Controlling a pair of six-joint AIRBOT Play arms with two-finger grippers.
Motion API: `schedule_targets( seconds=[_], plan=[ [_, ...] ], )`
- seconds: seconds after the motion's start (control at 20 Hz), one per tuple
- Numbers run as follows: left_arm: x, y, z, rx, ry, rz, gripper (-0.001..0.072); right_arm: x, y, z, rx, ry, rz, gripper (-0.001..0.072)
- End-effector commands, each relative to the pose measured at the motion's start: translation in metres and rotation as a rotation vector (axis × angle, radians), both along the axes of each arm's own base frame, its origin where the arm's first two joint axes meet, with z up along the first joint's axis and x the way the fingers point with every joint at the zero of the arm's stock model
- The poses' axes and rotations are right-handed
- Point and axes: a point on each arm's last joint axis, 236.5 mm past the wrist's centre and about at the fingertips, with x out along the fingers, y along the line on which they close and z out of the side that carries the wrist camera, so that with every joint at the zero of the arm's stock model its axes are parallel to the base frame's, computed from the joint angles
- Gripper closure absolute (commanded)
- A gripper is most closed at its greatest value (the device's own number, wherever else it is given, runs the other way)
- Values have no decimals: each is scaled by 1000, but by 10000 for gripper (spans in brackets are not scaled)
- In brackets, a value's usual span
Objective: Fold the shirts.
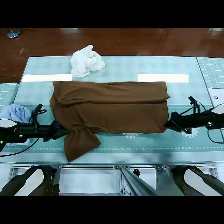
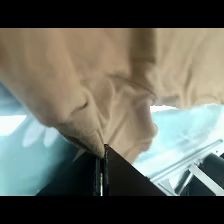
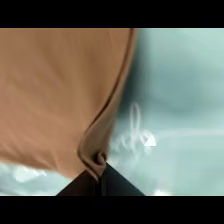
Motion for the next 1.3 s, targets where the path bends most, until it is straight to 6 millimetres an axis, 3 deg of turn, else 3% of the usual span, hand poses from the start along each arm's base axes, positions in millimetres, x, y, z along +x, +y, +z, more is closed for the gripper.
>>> schedule_targets(
  seconds=[0.0,0.25,0.35,0.5,0.7,0.85,1.25],
  plan=[
    [-24,-3,17,-28,6,-59,682,-37,-26,14,-123,23,41,683],
    [-44,11,39,87,-28,3,682,-58,-28,43,-180,-78,-35,683],
    [-45,17,42,117,-32,26,682,-51,-29,50,-192,-121,-71,683],
    [-27,28,38,151,-65,86,682,-32,-39,51,-225,-191,-122,683],
    [26,54,49,194,-173,196,682,0,-36,51,-157,-233,-129,683],
    [70,72,50,204,-199,223,682,37,-35,52,-76,-258,-127,683],
    [198,40,30,209,-192,99,681,151,-29,22,-14,-214,-56,683]
  ],
)
